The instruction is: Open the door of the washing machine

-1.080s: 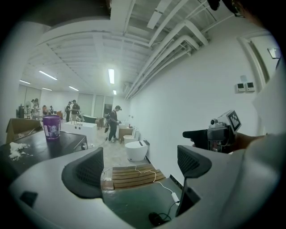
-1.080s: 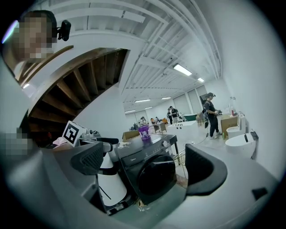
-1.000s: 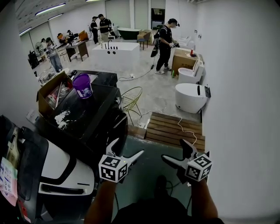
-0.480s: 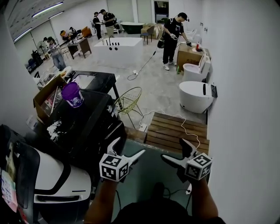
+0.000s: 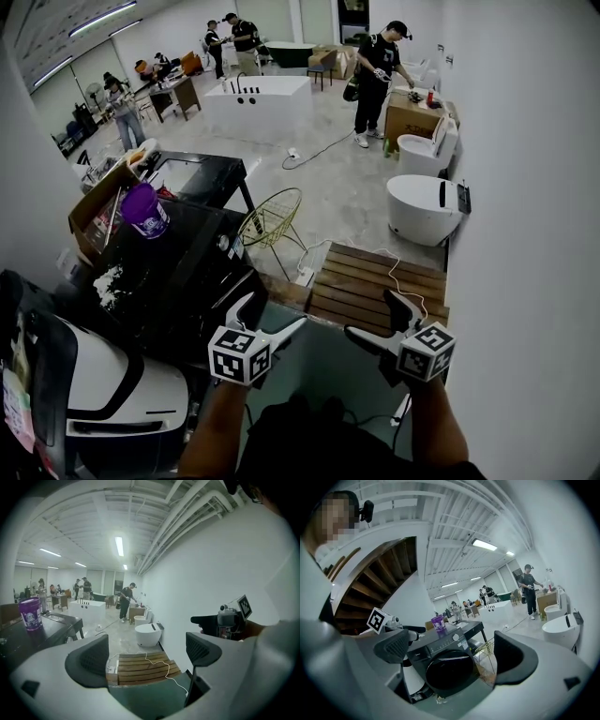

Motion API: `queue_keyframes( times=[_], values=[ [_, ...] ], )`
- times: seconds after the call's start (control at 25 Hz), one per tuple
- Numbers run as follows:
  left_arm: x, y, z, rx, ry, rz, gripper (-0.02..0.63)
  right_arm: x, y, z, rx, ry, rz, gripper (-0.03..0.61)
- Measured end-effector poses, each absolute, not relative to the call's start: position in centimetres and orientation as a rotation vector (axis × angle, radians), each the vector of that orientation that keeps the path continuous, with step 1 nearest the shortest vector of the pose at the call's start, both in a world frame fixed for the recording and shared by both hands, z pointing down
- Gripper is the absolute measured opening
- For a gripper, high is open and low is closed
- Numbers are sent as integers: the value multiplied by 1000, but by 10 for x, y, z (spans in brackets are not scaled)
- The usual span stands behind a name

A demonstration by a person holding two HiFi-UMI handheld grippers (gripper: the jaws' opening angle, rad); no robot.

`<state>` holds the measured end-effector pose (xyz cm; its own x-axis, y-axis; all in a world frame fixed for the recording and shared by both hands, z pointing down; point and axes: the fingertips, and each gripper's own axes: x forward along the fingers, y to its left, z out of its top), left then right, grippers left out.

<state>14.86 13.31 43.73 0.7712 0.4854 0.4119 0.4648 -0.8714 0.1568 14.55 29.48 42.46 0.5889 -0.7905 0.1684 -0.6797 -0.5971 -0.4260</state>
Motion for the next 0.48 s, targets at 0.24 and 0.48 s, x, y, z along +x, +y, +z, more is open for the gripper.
queue_keyframes(
  times=[0.24, 0.48],
  values=[
    [181, 123, 440, 2907, 751, 687, 529, 174, 287, 434, -2489, 1211, -545, 580],
    [224, 98, 439, 2881, 707, 639, 528, 220, 260, 423, -2522, 1287, -556, 580]
  ],
)
